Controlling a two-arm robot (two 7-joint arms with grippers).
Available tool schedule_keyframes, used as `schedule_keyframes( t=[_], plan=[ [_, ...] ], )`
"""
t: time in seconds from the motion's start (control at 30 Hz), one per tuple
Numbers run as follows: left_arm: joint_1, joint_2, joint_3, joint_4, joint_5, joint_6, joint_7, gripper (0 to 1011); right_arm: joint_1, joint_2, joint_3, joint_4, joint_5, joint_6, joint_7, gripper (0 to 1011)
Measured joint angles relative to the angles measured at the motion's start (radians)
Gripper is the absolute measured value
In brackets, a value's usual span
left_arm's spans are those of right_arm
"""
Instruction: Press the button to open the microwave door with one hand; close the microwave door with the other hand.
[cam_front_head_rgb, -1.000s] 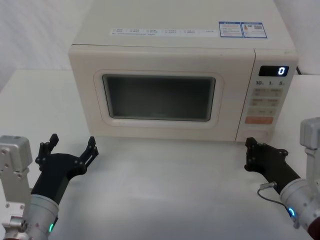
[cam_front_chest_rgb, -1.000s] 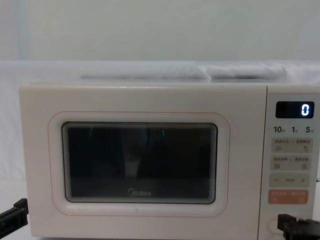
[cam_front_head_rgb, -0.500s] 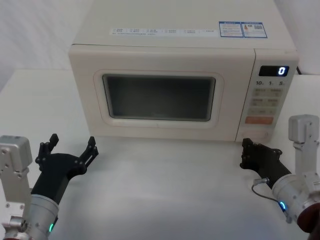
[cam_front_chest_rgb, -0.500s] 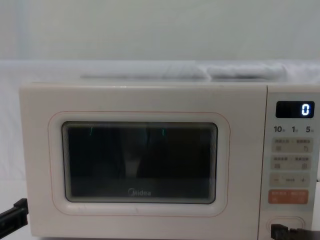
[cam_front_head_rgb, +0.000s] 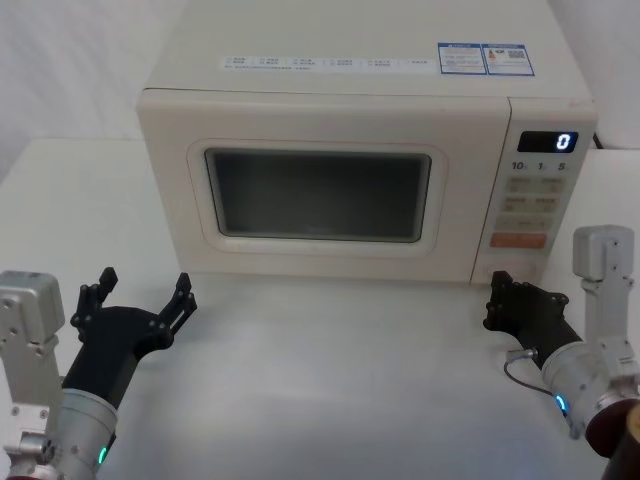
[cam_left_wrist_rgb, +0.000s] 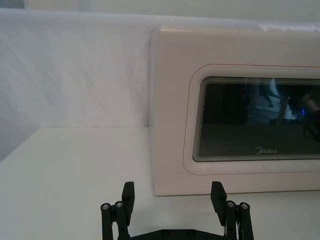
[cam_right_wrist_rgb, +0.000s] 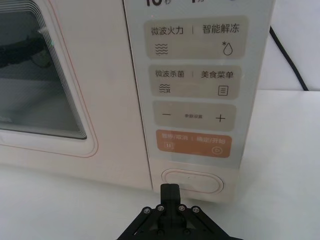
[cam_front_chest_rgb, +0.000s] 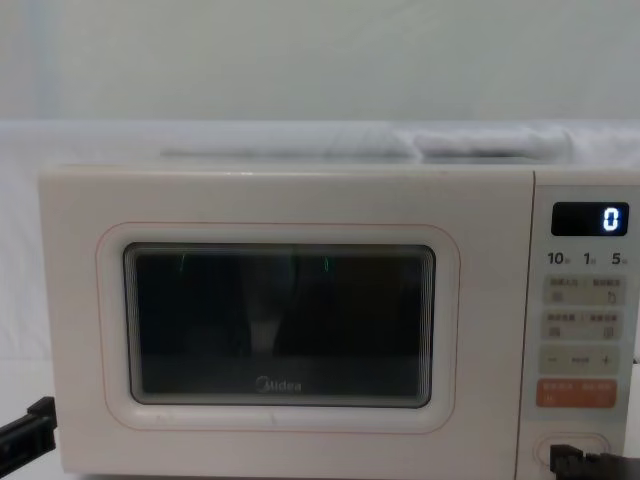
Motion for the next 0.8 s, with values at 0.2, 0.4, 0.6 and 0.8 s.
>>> schedule_keyframes(
  t=[0.2, 0.4, 0.6, 0.8],
  plan=[
    [0.000, 0.000, 0.000, 0.000, 0.000, 0.000, 0.000, 1001, 0.009, -0.010, 0.006, 0.012, -0.013, -0.003, -0.003, 0],
    [0.000, 0.000, 0.000, 0.000, 0.000, 0.000, 0.000, 1001, 0.020, -0.018, 0.016, 0.021, -0.024, -0.004, -0.005, 0],
    [0.000, 0.000, 0.000, 0.000, 0.000, 0.000, 0.000, 1001, 0.027, -0.020, 0.025, 0.024, -0.031, -0.003, -0.005, 0],
    [0.000, 0.000, 0.000, 0.000, 0.000, 0.000, 0.000, 1001, 0.031, -0.025, 0.033, 0.029, -0.038, 0.002, -0.005, 0]
  ],
)
